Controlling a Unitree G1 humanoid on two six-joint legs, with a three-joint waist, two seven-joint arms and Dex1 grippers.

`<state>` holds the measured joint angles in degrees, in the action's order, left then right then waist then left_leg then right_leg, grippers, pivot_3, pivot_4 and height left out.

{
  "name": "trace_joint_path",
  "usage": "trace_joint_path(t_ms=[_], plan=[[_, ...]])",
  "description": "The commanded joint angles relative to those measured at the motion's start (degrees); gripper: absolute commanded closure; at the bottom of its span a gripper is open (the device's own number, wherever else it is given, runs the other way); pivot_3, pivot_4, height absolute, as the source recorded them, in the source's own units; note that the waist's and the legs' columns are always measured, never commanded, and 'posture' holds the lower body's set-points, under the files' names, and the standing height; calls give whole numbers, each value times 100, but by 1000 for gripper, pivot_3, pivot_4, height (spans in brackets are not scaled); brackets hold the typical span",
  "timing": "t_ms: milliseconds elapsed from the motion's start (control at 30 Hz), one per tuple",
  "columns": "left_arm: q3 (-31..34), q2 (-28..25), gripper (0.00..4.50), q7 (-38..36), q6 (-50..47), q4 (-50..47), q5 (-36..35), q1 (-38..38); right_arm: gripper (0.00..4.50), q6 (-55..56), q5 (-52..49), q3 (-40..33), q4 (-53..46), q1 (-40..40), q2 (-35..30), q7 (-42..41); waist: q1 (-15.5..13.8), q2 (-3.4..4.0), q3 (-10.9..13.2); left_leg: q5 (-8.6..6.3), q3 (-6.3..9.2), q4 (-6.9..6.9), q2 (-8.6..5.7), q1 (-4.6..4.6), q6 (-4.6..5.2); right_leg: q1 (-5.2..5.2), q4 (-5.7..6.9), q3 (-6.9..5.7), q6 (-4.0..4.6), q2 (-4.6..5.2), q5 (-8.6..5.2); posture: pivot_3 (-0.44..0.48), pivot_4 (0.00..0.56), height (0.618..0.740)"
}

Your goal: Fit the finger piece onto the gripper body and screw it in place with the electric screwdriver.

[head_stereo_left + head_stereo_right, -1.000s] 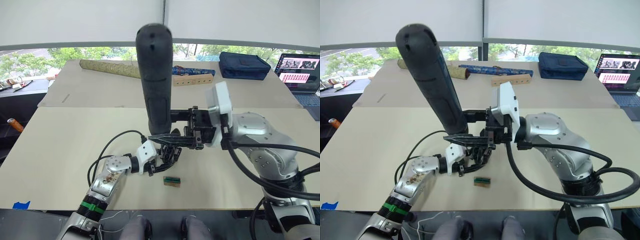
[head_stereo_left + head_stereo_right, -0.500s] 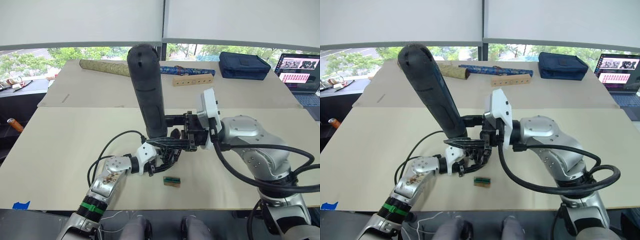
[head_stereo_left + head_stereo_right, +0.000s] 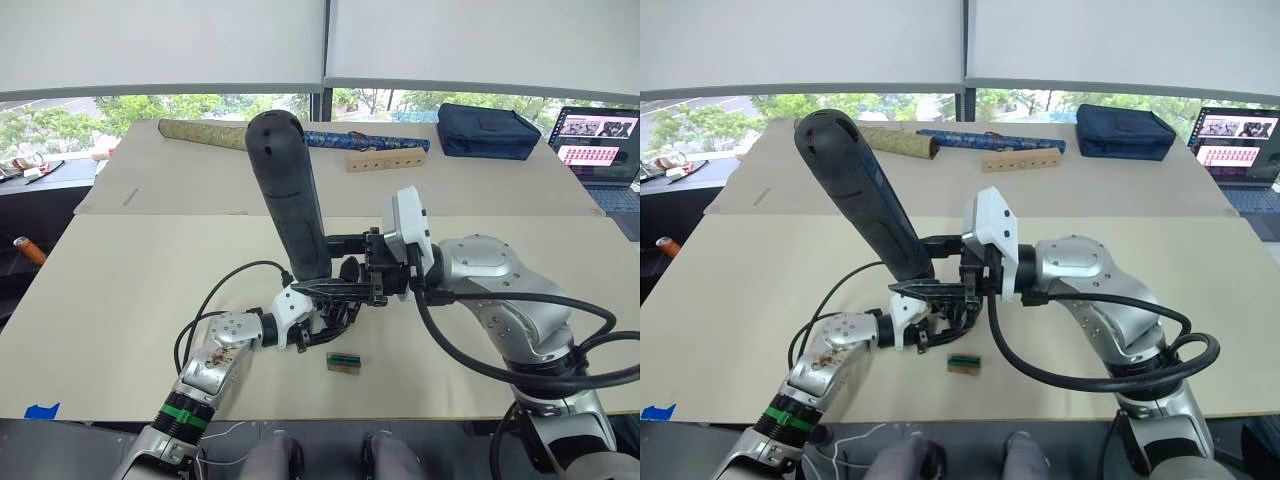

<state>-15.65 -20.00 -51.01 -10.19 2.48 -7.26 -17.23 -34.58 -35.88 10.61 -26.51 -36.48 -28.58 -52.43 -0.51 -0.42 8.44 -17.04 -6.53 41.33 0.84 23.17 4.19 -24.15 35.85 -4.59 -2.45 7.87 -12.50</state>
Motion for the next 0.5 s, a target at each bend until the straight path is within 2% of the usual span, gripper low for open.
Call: trace_joint_path(t_ms=[33,500], plan=[[-90,-71,2229,-64,-163,55,1,155,2599,220,16,-98,-148,-9,45,-27,0,0,0,0,0,0,0,0,0,0,0,0,0,0,0,0,150,740],[-77,-74,2229,-74,-190,20,-22,186,2599,164,65,-144,-55,-203,92,-63,2,0,0,1,0,-1,0,0,-1,0,-1,0,0,-2,0,0,150,740]])
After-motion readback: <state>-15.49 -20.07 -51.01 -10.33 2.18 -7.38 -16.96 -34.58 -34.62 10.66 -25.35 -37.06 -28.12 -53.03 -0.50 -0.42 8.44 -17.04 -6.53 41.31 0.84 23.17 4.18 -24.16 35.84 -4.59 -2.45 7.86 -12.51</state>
